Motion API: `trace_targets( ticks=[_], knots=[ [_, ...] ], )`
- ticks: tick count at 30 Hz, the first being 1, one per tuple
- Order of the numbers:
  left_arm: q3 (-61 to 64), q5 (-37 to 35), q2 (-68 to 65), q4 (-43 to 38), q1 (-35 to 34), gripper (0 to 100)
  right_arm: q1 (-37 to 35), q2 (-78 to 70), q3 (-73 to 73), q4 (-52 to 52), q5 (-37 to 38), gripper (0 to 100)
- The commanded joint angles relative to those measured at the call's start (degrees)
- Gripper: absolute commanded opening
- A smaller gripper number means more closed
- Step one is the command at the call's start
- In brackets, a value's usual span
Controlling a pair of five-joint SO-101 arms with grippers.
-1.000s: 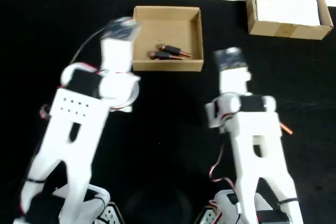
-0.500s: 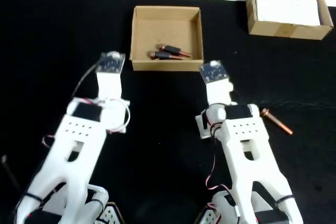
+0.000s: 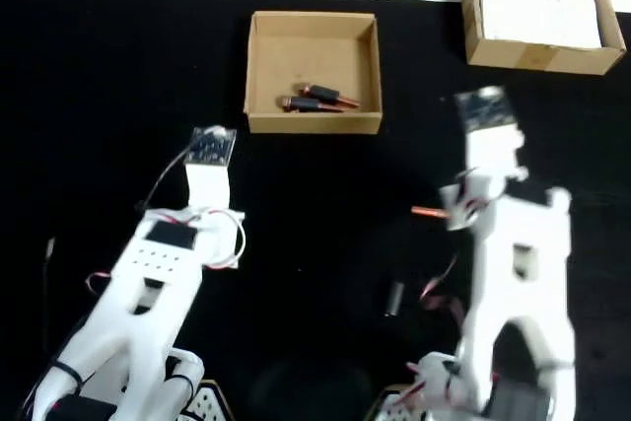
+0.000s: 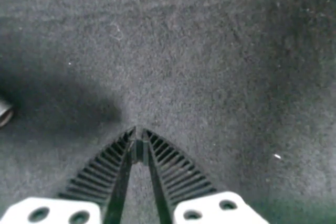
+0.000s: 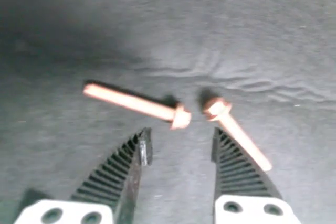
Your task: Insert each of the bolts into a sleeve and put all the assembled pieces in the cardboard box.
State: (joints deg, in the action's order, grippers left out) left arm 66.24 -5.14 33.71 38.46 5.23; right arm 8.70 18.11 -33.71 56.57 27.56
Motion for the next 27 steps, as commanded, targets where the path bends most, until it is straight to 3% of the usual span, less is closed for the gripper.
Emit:
trace_targets(
  ticks=[1,14,20,27],
  knots=[
    [1.19,-0.09,1.45,-3.6,-0.75,1,4.88,-8.22,9.36,-0.92,4.92,11.1],
    [4.0,0.09,1.27,-8.35,-0.92,1,11.03,-38.46,33.8,2.51,18.2,10.5],
    [3.91,-0.09,1.27,-8.62,-2.86,1,8.57,-47.69,43.47,12.35,18.73,10.5],
    [3.65,-0.09,1.19,-8.62,-2.95,1,8.04,-56.4,50.59,14.11,18.46,10.5]
  ],
)
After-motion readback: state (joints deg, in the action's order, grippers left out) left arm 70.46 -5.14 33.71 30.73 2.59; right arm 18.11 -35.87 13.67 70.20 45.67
